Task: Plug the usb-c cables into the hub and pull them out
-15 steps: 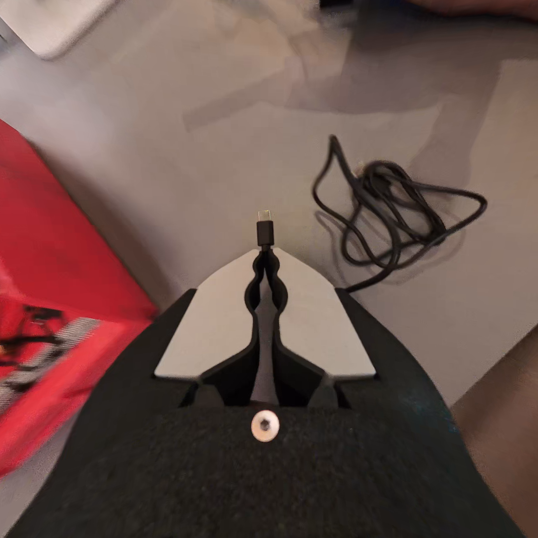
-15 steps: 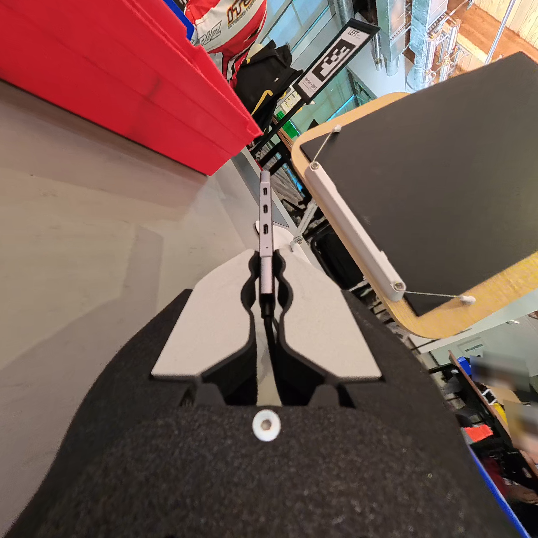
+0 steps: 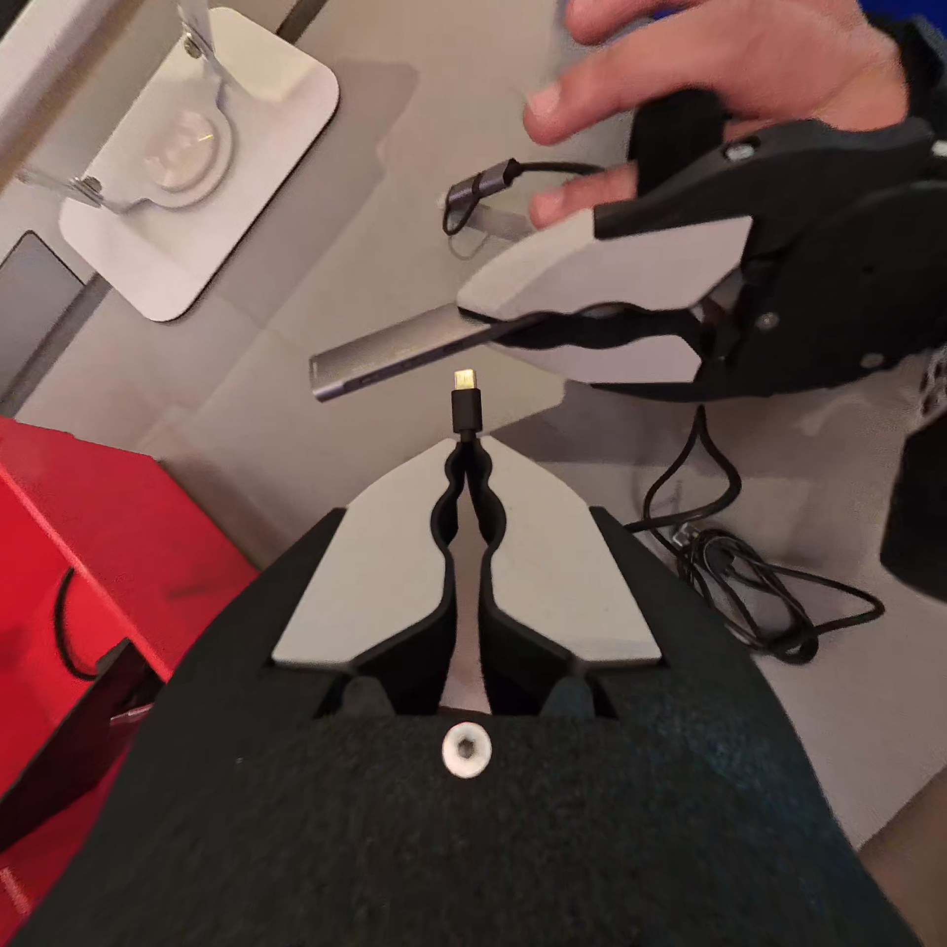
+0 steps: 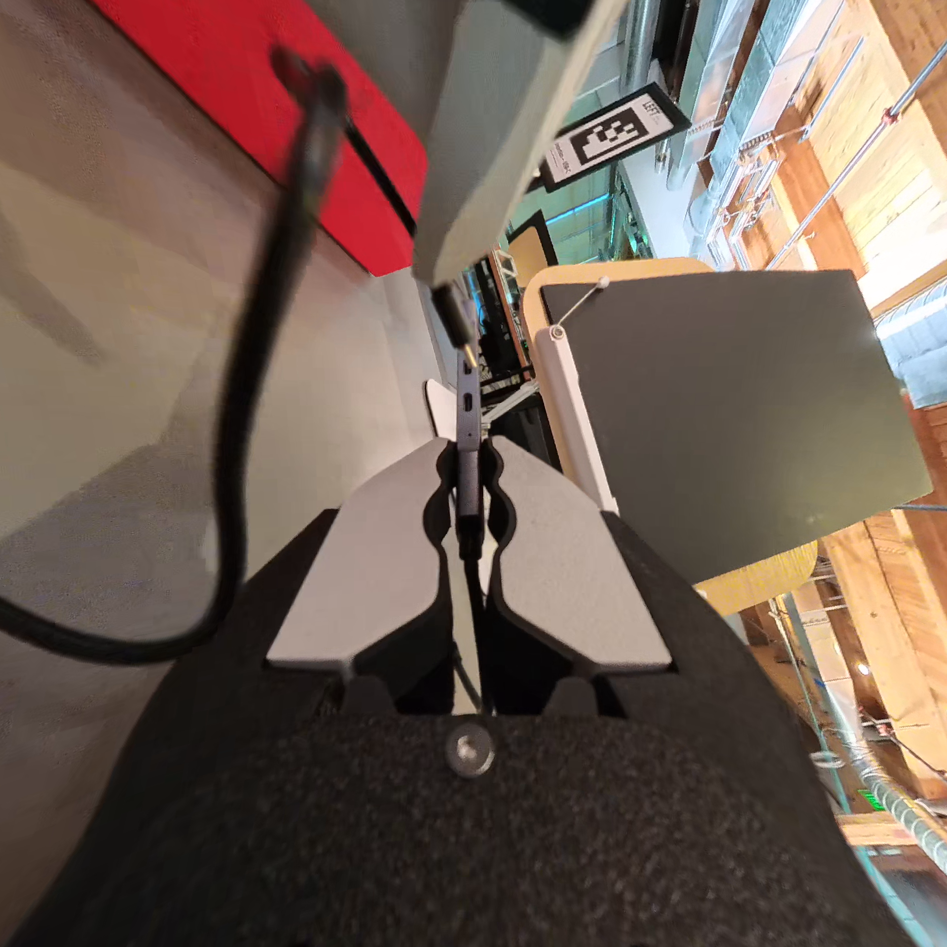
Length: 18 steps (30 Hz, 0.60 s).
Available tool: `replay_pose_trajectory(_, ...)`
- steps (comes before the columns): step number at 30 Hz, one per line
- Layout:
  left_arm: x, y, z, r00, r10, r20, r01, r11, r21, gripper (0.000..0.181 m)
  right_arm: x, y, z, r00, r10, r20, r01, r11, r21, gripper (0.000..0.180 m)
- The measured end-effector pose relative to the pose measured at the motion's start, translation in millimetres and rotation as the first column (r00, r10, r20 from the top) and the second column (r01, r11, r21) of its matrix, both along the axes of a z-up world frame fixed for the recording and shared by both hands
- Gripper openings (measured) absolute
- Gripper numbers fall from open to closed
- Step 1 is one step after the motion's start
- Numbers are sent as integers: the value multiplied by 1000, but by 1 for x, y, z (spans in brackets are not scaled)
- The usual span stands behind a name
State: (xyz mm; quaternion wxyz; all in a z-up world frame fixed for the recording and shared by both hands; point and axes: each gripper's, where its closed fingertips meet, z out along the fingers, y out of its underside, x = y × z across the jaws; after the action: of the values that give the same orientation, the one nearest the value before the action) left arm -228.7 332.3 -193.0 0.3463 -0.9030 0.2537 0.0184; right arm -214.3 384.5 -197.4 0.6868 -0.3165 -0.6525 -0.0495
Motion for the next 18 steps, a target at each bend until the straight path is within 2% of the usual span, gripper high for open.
replay_pose_trajectory(18, 1, 8, -9, 996, 84, 31, -82, 995, -63, 2, -1, -7, 1, 1000, 2, 29, -4, 998, 60, 9)
